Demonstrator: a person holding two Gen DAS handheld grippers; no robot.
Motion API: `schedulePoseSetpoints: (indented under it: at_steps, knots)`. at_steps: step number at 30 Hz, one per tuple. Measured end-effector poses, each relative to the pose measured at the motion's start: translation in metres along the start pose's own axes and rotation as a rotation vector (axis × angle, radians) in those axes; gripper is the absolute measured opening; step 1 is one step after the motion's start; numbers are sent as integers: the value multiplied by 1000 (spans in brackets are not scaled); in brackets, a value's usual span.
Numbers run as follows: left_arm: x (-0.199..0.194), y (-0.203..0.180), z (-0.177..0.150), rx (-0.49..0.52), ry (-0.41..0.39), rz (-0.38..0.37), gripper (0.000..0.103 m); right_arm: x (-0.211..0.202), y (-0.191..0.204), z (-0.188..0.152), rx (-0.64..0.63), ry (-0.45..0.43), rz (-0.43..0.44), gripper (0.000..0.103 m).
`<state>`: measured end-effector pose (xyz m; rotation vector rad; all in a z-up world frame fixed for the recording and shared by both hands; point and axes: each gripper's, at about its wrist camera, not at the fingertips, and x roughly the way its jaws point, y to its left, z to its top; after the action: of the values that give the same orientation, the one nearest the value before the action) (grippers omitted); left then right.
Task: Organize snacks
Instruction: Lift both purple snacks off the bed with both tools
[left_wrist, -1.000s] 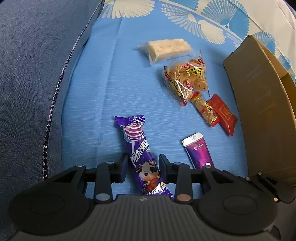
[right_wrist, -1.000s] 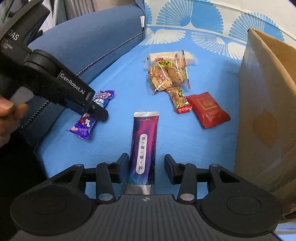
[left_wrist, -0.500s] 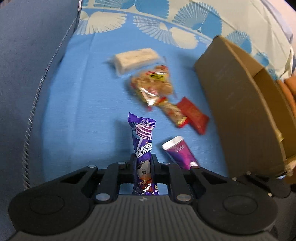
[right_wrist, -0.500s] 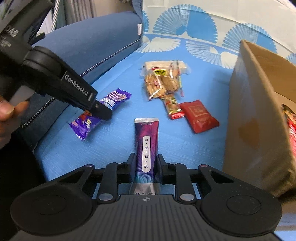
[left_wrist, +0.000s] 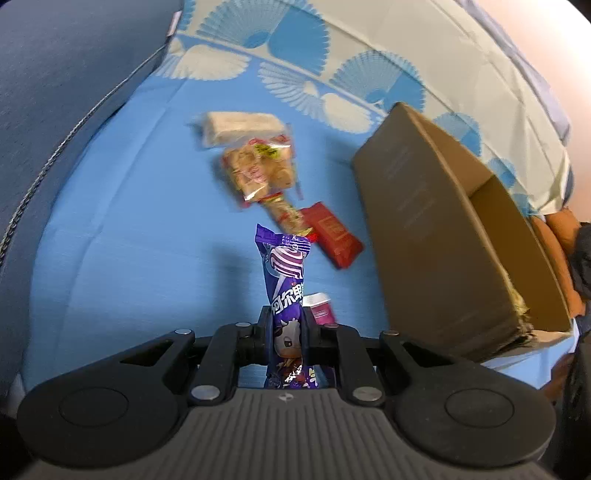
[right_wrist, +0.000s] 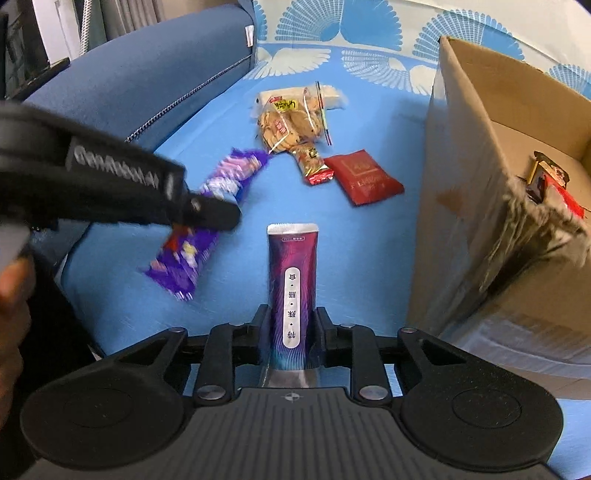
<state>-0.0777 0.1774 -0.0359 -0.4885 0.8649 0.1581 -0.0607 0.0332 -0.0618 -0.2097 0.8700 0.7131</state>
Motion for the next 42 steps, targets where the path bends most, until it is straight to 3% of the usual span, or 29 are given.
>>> schedulePoseSetpoints:
  at_steps: [5, 31, 42]
  knots:
    - [13, 4, -1, 5, 58, 59, 16, 3, 4, 0, -20, -12, -7, 31]
    - [21, 8, -3, 1, 93, 56, 19, 2, 10, -7, -90, -39, -40, 34]
    - [22, 6, -4, 12, 90, 61, 20, -3, 15, -10, -168, -59, -65, 23]
